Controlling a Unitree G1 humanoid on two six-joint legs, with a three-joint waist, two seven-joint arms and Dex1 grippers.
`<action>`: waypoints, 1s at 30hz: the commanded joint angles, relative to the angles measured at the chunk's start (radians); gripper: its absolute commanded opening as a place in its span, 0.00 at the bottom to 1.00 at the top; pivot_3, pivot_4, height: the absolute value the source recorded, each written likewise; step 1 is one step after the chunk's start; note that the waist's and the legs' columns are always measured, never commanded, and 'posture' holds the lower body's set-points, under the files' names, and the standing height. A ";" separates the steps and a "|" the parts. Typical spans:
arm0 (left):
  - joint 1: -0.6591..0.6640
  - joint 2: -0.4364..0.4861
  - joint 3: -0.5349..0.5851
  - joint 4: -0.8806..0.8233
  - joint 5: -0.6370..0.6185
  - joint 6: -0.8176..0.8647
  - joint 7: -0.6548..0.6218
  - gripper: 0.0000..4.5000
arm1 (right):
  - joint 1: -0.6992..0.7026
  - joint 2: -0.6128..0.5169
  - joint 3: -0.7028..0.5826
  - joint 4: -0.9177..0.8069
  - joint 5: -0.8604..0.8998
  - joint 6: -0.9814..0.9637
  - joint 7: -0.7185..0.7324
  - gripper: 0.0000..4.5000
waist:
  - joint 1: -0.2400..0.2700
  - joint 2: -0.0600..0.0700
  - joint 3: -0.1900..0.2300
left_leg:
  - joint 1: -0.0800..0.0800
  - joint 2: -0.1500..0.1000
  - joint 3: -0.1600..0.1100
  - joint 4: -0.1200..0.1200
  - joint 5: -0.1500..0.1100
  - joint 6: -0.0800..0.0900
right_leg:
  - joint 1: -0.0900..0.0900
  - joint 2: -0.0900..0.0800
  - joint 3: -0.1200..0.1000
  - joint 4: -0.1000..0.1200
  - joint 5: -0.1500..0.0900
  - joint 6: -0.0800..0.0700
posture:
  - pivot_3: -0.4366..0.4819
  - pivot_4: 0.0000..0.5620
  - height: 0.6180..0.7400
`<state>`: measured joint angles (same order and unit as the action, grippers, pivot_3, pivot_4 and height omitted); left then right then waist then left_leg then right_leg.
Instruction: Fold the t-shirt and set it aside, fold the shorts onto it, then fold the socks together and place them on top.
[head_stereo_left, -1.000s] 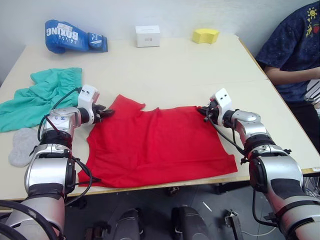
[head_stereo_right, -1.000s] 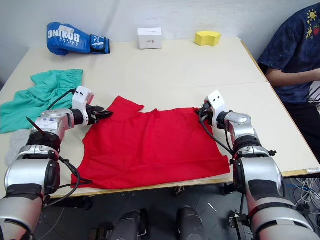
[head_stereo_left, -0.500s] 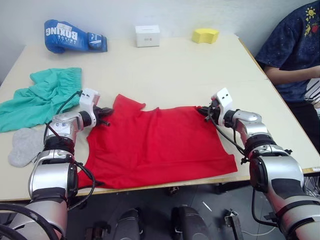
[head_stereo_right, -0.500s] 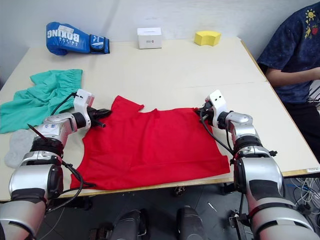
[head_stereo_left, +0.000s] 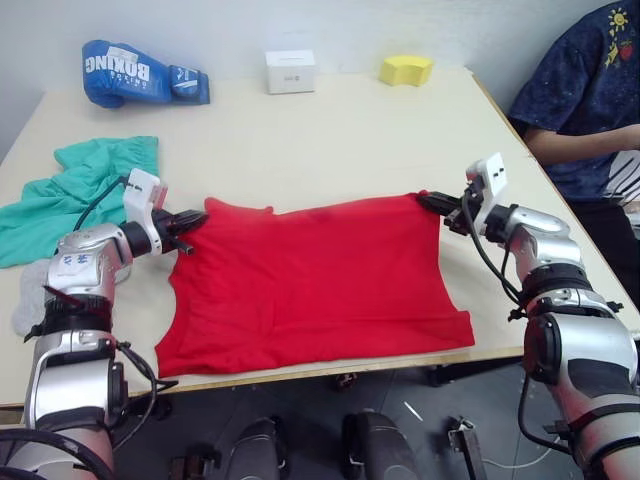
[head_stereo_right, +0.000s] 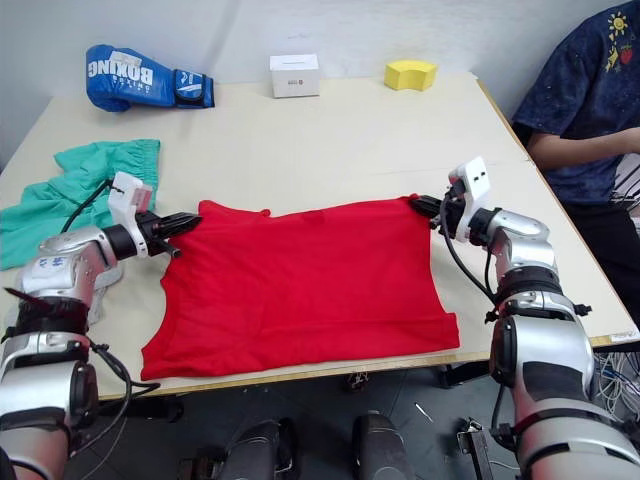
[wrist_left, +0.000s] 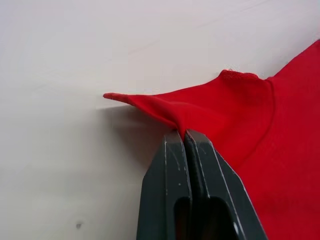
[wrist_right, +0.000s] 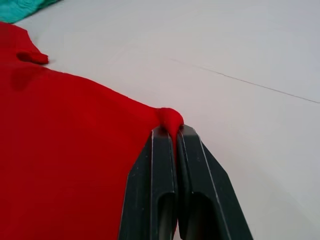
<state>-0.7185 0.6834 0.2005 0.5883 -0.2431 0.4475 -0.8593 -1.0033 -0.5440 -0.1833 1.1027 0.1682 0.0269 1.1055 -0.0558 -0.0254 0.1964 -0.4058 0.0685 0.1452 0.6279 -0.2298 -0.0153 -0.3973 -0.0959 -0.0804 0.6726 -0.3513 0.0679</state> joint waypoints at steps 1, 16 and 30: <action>0.061 0.033 0.040 -0.143 -0.044 0.041 -0.001 0.01 | 0.058 -0.024 -0.023 -0.109 0.048 0.032 0.041 0.00 | 0.000 0.000 0.000 | 0.000 0.000 0.000 0.000 0.000 0.000 | 0.000 0.000 0.000 0.000 0.000 0.000 | 0.48 0.27 1.00; 0.280 0.059 0.055 -0.401 -0.095 0.203 0.055 0.22 | 0.368 0.001 0.041 -0.391 0.034 0.007 -0.047 0.05 | 0.002 0.000 0.000 | 0.001 0.002 -0.002 0.001 -0.002 0.000 | 0.000 -0.001 0.003 -0.001 0.000 0.000 | 0.48 0.27 1.00; -0.188 0.049 -0.099 0.131 -0.005 0.313 0.054 0.89 | 0.364 -0.208 0.105 -0.402 -0.025 -0.111 0.079 0.73 | 0.027 -0.001 0.000 | 0.002 -0.002 0.001 0.003 -0.003 0.002 | 0.000 0.003 0.002 -0.001 0.001 0.003 | 0.48 0.27 1.00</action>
<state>-0.8655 0.7388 0.1122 0.6751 -0.2689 0.7932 -0.8208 -0.6097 -0.7342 -0.0701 0.6979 0.1405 -0.0639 1.1780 -0.0287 -0.0266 0.1969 -0.4040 0.0665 0.1466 0.6315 -0.2326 -0.0135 -0.3971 -0.0927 -0.0784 0.6715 -0.3502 0.0716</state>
